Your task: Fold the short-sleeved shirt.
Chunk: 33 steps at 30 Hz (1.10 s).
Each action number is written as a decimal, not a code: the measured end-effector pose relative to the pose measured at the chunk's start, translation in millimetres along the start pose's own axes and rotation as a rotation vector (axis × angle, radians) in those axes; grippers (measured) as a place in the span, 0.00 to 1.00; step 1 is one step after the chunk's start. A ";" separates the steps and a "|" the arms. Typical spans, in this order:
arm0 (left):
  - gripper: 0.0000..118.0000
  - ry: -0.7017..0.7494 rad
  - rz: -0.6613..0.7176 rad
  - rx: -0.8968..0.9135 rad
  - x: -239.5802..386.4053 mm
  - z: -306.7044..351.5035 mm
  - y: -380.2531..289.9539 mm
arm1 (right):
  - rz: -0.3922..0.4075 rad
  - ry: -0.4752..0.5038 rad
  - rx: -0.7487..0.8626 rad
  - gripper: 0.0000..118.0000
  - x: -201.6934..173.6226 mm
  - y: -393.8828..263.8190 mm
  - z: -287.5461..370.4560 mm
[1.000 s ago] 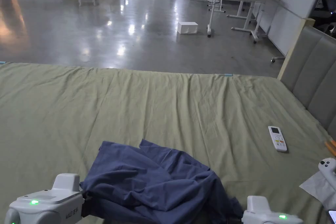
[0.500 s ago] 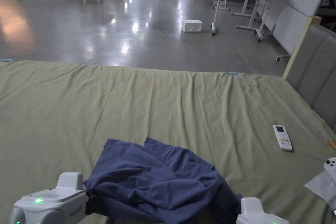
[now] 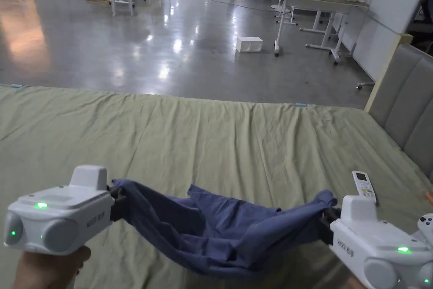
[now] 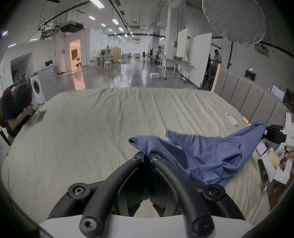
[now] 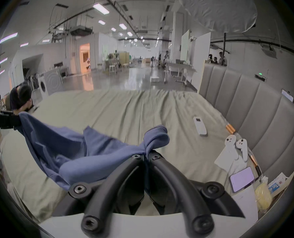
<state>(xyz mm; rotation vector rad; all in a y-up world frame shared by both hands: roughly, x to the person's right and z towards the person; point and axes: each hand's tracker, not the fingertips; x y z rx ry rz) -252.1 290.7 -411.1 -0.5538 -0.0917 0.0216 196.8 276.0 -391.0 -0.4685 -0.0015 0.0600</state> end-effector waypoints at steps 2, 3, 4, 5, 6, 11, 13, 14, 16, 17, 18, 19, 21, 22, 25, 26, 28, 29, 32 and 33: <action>0.05 0.007 0.005 0.042 -4.8 8.0 23.9 | 0.007 -0.011 0.031 0.03 3.3 25.1 3.6; 0.05 0.011 0.003 0.054 -5.3 12.9 35.6 | 0.004 -0.016 0.058 0.03 5.0 35.1 6.1; 0.05 0.015 -0.005 0.075 -7.2 16.6 47.2 | 0.003 -0.017 0.085 0.03 6.9 46.8 9.1; 0.05 0.024 -0.014 0.098 -9.3 20.5 59.2 | 0.009 -0.017 0.087 0.03 7.7 59.8 10.2; 0.05 0.037 -0.017 0.110 -11.5 23.5 69.5 | 0.010 -0.023 0.109 0.03 8.8 70.4 12.3; 0.05 0.078 -0.027 0.179 -30.8 35.8 126.5 | 0.039 -0.047 0.195 0.03 14.4 125.9 18.6; 0.05 0.092 -0.032 0.193 -38.5 39.3 144.1 | 0.037 -0.055 0.211 0.03 16.5 144.2 17.0; 0.05 0.104 -0.030 0.201 -43.3 40.8 152.2 | 0.032 -0.059 0.220 0.03 18.1 153.4 16.6; 0.05 0.117 -0.021 0.209 -54.9 39.9 165.4 | 0.021 -0.066 0.232 0.03 20.8 168.8 15.2; 0.05 0.131 -0.017 0.213 -60.2 40.8 171.0 | 0.011 -0.071 0.241 0.03 22.1 175.6 14.1; 0.05 0.143 -0.013 0.217 -64.5 41.6 175.0 | 0.013 -0.073 0.244 0.03 22.5 181.1 13.1; 0.05 0.153 -0.012 0.216 -71.3 39.4 178.5 | 0.016 -0.078 0.245 0.03 22.9 187.6 11.9; 0.05 0.168 0.000 0.218 -80.3 39.4 184.1 | 0.019 -0.083 0.254 0.03 23.4 196.8 8.8; 0.05 0.173 0.004 0.217 -84.0 38.8 186.9 | 0.020 -0.086 0.256 0.03 23.3 201.8 6.9; 0.05 0.194 0.005 0.210 -93.8 32.3 194.9 | 0.031 -0.090 0.264 0.03 20.2 216.2 -0.7; 0.05 0.191 0.008 0.209 -97.4 29.7 198.3 | 0.033 -0.090 0.265 0.03 18.6 221.9 -3.0; 0.05 0.191 0.015 0.208 -102.1 23.9 205.6 | 0.032 -0.084 0.279 0.03 14.7 231.5 -7.3; 0.05 0.196 0.018 0.208 -103.0 21.4 209.7 | 0.040 -0.084 0.287 0.03 11.7 237.4 -10.3; 0.05 0.198 0.017 0.212 -106.6 11.3 223.5 | 0.070 -0.095 0.323 0.03 5.0 256.1 -19.6; 0.05 0.204 0.013 0.214 -106.9 7.8 228.1 | 0.059 -0.093 0.311 0.03 4.8 261.3 -25.3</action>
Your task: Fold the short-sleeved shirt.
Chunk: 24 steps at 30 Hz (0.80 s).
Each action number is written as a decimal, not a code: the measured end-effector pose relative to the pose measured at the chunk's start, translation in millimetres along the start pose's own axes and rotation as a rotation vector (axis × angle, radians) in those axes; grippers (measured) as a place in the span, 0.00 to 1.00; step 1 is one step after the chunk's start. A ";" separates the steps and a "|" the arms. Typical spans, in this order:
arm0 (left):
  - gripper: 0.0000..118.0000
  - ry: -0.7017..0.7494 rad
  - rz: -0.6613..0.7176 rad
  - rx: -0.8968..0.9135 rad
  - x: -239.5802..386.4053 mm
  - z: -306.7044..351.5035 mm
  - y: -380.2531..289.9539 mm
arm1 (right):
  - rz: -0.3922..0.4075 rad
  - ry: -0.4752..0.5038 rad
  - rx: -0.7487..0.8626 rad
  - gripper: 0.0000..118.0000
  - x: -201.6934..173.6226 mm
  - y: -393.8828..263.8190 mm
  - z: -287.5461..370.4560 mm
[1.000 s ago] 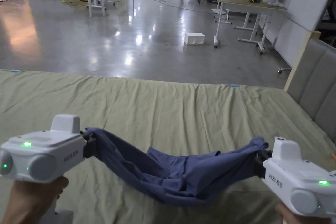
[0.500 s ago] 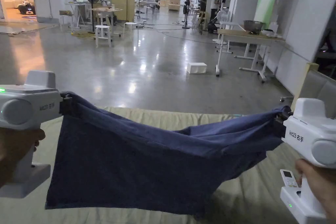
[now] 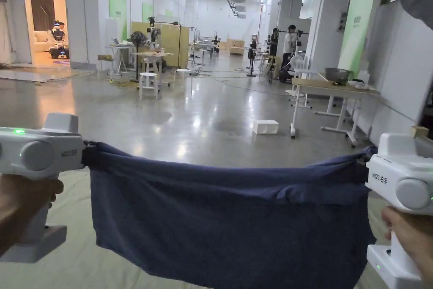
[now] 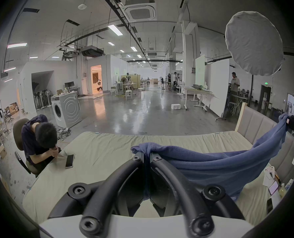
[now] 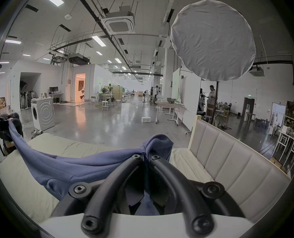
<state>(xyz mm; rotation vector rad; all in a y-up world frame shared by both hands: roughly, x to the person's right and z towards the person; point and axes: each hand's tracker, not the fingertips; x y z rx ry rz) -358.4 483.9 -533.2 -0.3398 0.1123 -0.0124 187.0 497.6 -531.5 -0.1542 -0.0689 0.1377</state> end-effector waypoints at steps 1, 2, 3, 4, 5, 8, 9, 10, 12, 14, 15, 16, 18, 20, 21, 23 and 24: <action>0.05 0.008 -0.010 0.002 0.5 -5.1 4.6 | -0.003 -0.001 0.003 0.03 -0.7 5.1 -6.1; 0.05 0.013 -0.011 0.005 0.7 -9.4 8.6 | -0.008 -0.004 0.004 0.03 -1.4 11.0 -13.1; 0.05 0.014 -0.010 0.006 0.3 -13.7 12.7 | -0.011 -0.005 0.003 0.03 -1.8 15.3 -18.2; 0.05 0.015 -0.007 0.009 -0.8 -18.3 17.9 | -0.014 -0.004 -0.001 0.03 -1.5 20.9 -23.8; 0.05 0.017 0.000 0.011 -1.3 -22.9 23.3 | -0.010 -0.006 -0.001 0.03 -2.7 25.8 -29.4; 0.05 0.019 0.015 0.027 -2.2 -32.1 38.2 | 0.026 -0.018 0.018 0.03 -6.2 40.7 -44.7; 0.05 0.020 0.021 0.029 -2.5 -35.4 43.2 | 0.027 -0.022 0.019 0.03 -7.1 44.8 -49.4; 0.05 0.023 0.024 0.032 -0.9 -36.3 47.9 | 0.030 -0.026 0.020 0.03 -8.2 50.3 -54.3; 0.05 0.026 0.020 0.042 -0.7 -40.8 56.8 | 0.030 -0.033 0.028 0.03 -9.7 59.9 -60.3; 0.05 0.032 0.017 0.049 0.2 -42.9 65.0 | 0.067 -0.053 0.057 0.03 -13.3 70.9 -65.7; 0.05 0.033 0.016 0.051 0.0 -43.8 68.1 | 0.054 -0.048 0.048 0.03 -13.8 73.3 -67.4; 0.05 0.033 0.015 0.054 -0.3 -43.8 70.4 | 0.057 -0.049 0.058 0.03 -13.2 75.7 -69.2; 0.05 0.036 0.012 0.064 1.8 -39.4 70.2 | 0.068 -0.057 0.067 0.03 -14.4 79.1 -69.9; 0.05 0.031 0.011 0.065 2.0 -37.1 64.5 | 0.057 -0.053 0.066 0.03 -13.1 74.4 -67.4; 0.05 0.029 0.010 0.065 2.3 -36.6 59.7 | 0.058 -0.051 0.064 0.03 -13.5 70.7 -66.2; 0.05 0.030 0.004 0.055 8.8 -23.2 43.3 | 0.071 -0.047 0.051 0.03 -15.5 57.3 -64.3; 0.05 0.027 0.001 0.044 8.7 -22.0 34.6 | 0.062 -0.040 0.021 0.03 -16.1 48.9 -63.7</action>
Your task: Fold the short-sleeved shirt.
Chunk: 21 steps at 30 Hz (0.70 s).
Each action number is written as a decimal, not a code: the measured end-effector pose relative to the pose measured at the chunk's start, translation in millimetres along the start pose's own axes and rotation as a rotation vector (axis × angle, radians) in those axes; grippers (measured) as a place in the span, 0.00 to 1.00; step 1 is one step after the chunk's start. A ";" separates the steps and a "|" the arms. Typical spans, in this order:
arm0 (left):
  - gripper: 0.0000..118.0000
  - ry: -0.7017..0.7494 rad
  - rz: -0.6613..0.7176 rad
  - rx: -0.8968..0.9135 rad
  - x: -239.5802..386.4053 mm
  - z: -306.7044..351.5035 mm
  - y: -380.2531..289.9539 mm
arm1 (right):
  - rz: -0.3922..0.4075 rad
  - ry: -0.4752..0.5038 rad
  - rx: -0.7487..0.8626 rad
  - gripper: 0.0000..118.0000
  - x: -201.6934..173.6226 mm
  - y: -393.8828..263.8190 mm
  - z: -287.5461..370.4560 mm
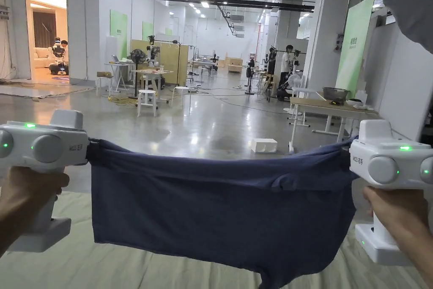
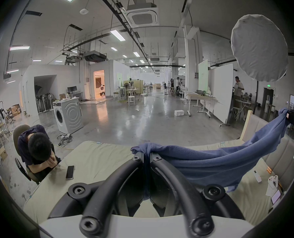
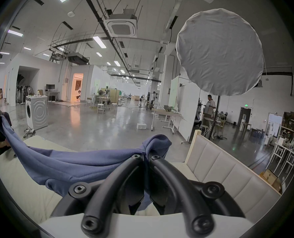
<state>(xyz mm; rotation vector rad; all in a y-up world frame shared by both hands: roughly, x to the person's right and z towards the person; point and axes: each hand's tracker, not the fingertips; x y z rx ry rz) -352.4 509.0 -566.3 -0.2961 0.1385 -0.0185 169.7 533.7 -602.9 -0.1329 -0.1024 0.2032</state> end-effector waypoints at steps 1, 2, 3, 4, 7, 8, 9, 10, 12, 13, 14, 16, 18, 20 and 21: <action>0.05 0.000 0.003 -0.008 0.1 1.9 -11.3 | 0.001 0.003 0.003 0.03 -0.8 -10.2 4.4; 0.05 -0.003 0.006 -0.026 -5.3 -4.9 -22.4 | -0.004 0.009 -0.011 0.03 -1.9 -22.2 9.4; 0.05 -0.004 0.010 -0.038 -6.1 -2.7 -33.1 | 0.000 0.013 -0.031 0.03 -3.3 -32.8 14.2; 0.05 -0.007 0.016 -0.053 -6.9 0.4 -46.7 | 0.015 0.015 -0.042 0.03 -7.2 -45.3 19.2; 0.05 -0.026 -0.002 -0.099 -12.3 13.5 -89.4 | 0.069 0.029 -0.080 0.03 -12.5 -82.5 43.8; 0.05 -0.028 -0.009 -0.108 -14.0 21.0 -105.4 | 0.076 0.064 -0.118 0.03 -14.2 -97.7 53.4; 0.05 -0.036 -0.011 -0.121 -15.8 28.0 -119.7 | 0.092 0.051 -0.127 0.03 -15.3 -108.1 62.0; 0.05 -0.047 -0.004 -0.144 -21.7 33.1 -135.8 | 0.130 0.046 -0.119 0.03 -16.1 -119.3 74.1; 0.05 -0.056 0.004 -0.167 -25.4 49.6 -166.1 | 0.115 0.062 -0.158 0.03 -14.7 -142.9 94.8; 0.05 -0.057 0.013 -0.172 -26.3 59.3 -182.3 | 0.103 0.060 -0.182 0.03 -13.9 -156.8 107.1; 0.05 -0.070 0.022 -0.197 -30.3 68.2 -197.3 | 0.140 0.049 -0.191 0.03 -15.1 -169.4 120.4; 0.05 -0.083 0.039 -0.232 -30.9 86.1 -224.8 | 0.168 0.053 -0.184 0.03 -17.4 -189.4 147.7; 0.05 -0.085 0.029 -0.262 -30.9 103.3 -248.6 | 0.181 0.060 -0.224 0.03 -18.3 -211.0 172.8; 0.05 -0.092 0.043 -0.290 -30.8 121.8 -272.1 | 0.202 0.068 -0.255 0.03 -18.4 -231.0 195.9; 0.05 -0.101 0.048 -0.309 -30.7 128.9 -281.3 | 0.207 0.066 -0.257 0.03 -18.2 -237.3 205.7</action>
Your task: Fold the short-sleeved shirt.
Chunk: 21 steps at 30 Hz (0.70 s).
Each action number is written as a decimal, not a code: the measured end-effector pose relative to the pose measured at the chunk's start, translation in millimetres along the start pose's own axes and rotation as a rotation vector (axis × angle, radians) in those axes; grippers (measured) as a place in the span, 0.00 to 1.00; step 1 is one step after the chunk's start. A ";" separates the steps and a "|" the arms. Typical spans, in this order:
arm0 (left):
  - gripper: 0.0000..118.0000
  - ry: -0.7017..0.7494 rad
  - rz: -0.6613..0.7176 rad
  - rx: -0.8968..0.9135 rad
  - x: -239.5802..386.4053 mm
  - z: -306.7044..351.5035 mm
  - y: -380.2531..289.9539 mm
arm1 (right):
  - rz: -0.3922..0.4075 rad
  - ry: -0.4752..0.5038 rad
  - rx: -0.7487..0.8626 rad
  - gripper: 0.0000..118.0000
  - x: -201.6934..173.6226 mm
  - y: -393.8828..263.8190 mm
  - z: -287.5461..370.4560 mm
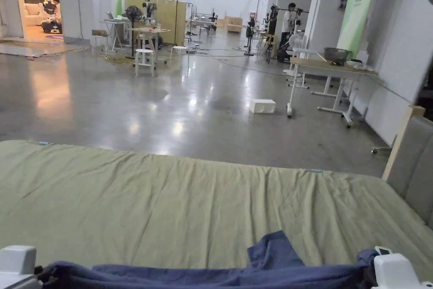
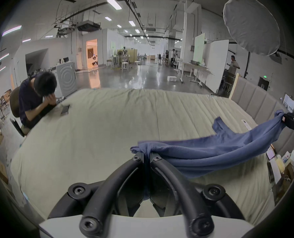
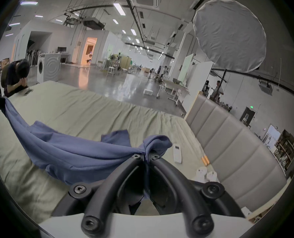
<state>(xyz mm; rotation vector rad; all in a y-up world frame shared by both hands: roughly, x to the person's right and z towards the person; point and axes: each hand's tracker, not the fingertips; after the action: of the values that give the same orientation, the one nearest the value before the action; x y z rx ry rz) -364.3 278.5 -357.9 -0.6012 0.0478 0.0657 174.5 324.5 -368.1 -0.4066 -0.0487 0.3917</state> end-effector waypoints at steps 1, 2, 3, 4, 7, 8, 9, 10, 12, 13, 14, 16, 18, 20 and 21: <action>0.05 -0.007 0.005 -0.018 -1.2 4.5 -12.0 | -0.028 0.030 -0.052 0.03 -0.9 -12.7 7.4; 0.05 -0.009 0.009 -0.032 -1.4 8.1 -23.4 | -0.041 0.041 -0.088 0.03 -2.1 -23.9 14.9; 0.05 -0.008 0.012 -0.045 -1.3 11.4 -33.5 | -0.023 0.033 -0.095 0.03 -3.5 -31.3 20.9; 0.05 -0.006 0.017 -0.061 -1.0 14.5 -45.3 | -0.019 0.045 -0.121 0.03 -7.1 -42.8 26.8; 0.05 0.009 0.015 -0.132 -1.6 19.4 -77.1 | 0.016 0.048 -0.178 0.03 -19.9 -76.6 41.7; 0.05 0.010 0.013 -0.171 -2.9 18.1 -87.3 | 0.033 0.066 -0.219 0.03 -24.4 -88.2 44.4; 0.05 0.016 0.021 -0.196 0.1 21.9 -94.0 | 0.015 0.077 -0.255 0.03 -27.5 -99.3 45.6; 0.05 0.018 0.029 -0.222 -0.7 19.9 -103.0 | 0.022 0.078 -0.261 0.03 -30.9 -110.2 45.8; 0.05 0.015 0.038 -0.275 -1.7 12.8 -117.8 | -0.012 0.104 -0.344 0.03 -36.4 -133.0 42.4; 0.05 0.021 0.031 -0.313 -0.2 7.5 -126.3 | -0.030 0.127 -0.400 0.03 -40.1 -145.0 38.7; 0.05 0.027 0.021 -0.344 0.8 1.3 -133.6 | -0.035 0.125 -0.413 0.03 -41.8 -154.7 34.8; 0.05 0.044 -0.018 -0.391 3.2 -9.5 -144.4 | -0.027 0.122 -0.462 0.03 -46.4 -170.8 26.3; 0.05 0.055 -0.039 -0.432 3.0 -22.1 -153.8 | -0.047 0.130 -0.483 0.04 -49.2 -184.7 17.0; 0.05 0.055 -0.044 -0.427 2.1 -32.0 -162.5 | -0.085 0.129 -0.526 0.06 -49.7 -194.8 8.8; 0.05 0.054 -0.044 -0.424 0.7 -35.5 -166.3 | -0.097 0.123 -0.526 0.09 -50.3 -196.4 7.3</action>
<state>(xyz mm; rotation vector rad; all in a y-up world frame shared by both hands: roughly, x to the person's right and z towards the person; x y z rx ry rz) -352.0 121.6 -293.5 -1.0271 0.0735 0.0159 198.1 142.2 -282.4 -0.9429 -0.0513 0.2528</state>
